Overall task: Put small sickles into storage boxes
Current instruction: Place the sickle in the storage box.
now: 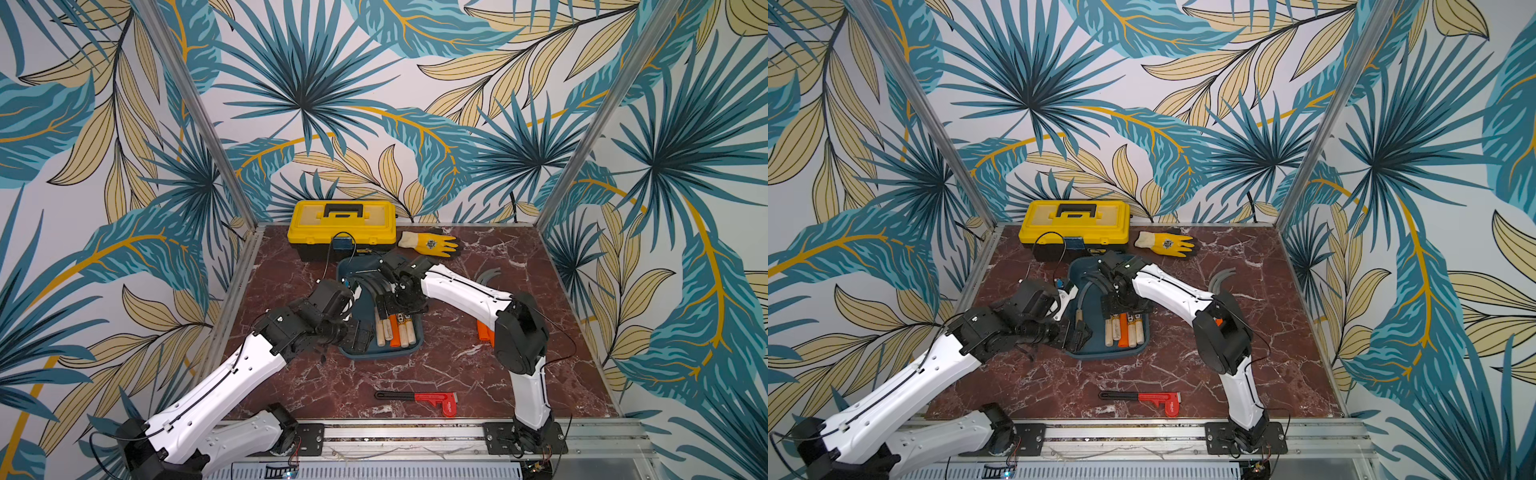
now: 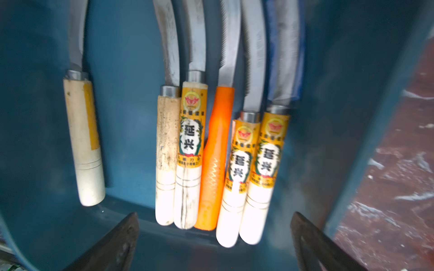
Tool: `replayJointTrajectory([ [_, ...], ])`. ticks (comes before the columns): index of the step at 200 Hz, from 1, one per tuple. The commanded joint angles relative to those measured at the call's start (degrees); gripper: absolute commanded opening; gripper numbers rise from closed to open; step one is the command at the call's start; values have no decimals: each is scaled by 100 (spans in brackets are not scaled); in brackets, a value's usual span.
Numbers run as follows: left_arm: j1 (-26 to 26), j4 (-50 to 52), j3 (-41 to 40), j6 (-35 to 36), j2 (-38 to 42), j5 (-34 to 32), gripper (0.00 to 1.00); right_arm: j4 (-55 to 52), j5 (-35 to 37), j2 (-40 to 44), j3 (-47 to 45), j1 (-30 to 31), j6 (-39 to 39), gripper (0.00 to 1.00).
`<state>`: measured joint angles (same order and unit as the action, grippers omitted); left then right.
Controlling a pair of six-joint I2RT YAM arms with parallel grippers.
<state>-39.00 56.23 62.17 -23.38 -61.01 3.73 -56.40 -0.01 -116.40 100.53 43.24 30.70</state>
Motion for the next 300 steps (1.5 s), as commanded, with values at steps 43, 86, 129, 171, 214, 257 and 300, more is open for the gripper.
replayJointTrajectory([
  [43, 23, -340, 356, 218, -539, 464, 99, -170, 238, 798, -482, -152, 128, 100],
  [86, 24, -617, 557, 285, -971, 733, 99, -245, 479, 1246, -902, -310, 120, 99],
  [129, 11, -891, 715, 342, -1451, 1023, 99, -206, 597, 1637, -1417, -492, 166, 100],
  [171, -92, -1199, 828, 377, -1884, 1232, 99, -91, 634, 1963, -1996, -711, 243, 100],
  [214, -386, -1444, 1115, 457, -2453, 1316, 99, 41, 634, 2311, -2605, -1000, 279, 100],
  [257, -629, -1674, 1474, 479, -3083, 1453, 100, 187, 659, 2511, -3126, -1297, 174, 100],
  [300, -773, -1996, 1696, 507, -3527, 1570, 99, 313, 646, 2640, -3516, -1638, 30, 100],
])
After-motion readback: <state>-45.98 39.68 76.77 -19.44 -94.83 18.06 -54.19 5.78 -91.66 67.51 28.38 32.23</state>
